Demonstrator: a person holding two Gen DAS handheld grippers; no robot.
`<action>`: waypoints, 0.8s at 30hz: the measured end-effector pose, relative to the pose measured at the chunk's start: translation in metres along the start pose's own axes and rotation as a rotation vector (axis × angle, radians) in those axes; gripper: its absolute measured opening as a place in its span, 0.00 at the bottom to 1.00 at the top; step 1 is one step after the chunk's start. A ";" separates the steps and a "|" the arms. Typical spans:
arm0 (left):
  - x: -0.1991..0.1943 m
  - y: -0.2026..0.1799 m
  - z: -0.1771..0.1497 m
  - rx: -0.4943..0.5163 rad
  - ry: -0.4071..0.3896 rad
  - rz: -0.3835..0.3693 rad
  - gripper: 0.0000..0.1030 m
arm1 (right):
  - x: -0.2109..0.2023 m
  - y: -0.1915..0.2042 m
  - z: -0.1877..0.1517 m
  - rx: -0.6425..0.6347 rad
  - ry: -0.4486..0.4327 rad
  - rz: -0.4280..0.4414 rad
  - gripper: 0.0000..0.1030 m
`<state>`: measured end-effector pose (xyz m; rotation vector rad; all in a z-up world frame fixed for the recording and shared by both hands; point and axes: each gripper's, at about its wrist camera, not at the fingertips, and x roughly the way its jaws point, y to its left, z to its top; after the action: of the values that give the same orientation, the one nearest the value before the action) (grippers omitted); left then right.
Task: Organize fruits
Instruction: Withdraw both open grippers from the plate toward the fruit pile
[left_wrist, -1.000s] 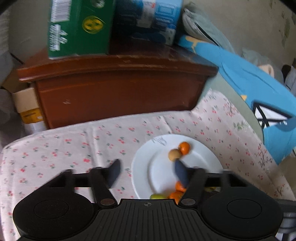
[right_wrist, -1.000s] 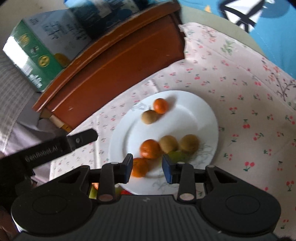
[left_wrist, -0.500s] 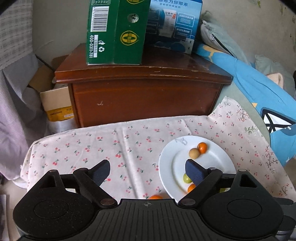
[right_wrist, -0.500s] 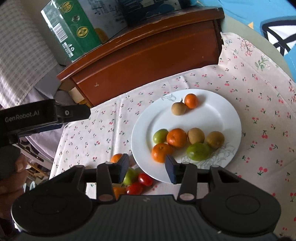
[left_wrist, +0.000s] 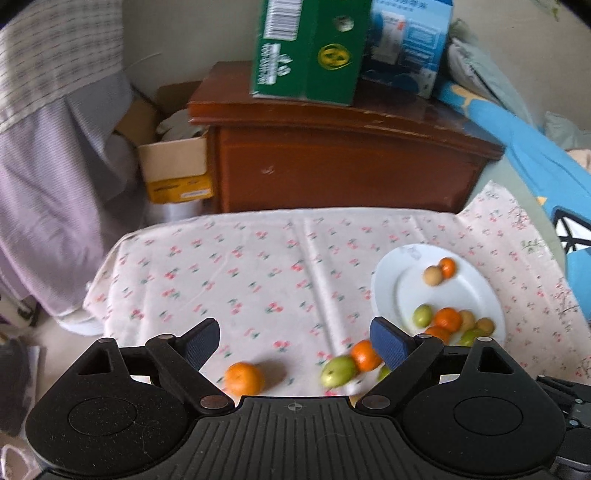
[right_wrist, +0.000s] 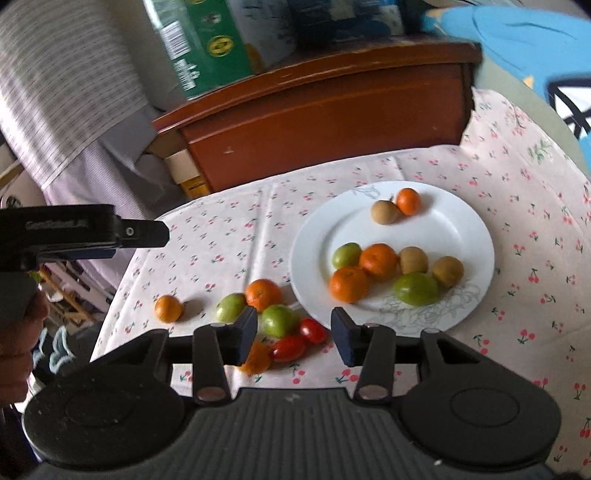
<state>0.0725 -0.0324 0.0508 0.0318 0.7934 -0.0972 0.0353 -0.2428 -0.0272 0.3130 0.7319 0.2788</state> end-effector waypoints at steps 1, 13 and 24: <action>-0.001 0.004 -0.002 -0.005 0.005 0.007 0.87 | 0.000 0.003 -0.002 -0.006 0.004 0.003 0.45; 0.005 0.037 -0.018 -0.045 0.042 0.084 0.87 | 0.006 0.022 -0.030 -0.005 0.033 0.035 0.45; 0.036 0.038 -0.041 0.004 0.088 0.143 0.87 | 0.018 0.035 -0.042 -0.109 0.030 0.027 0.45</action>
<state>0.0728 0.0052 -0.0040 0.0965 0.8763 0.0380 0.0142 -0.1965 -0.0543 0.2160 0.7392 0.3478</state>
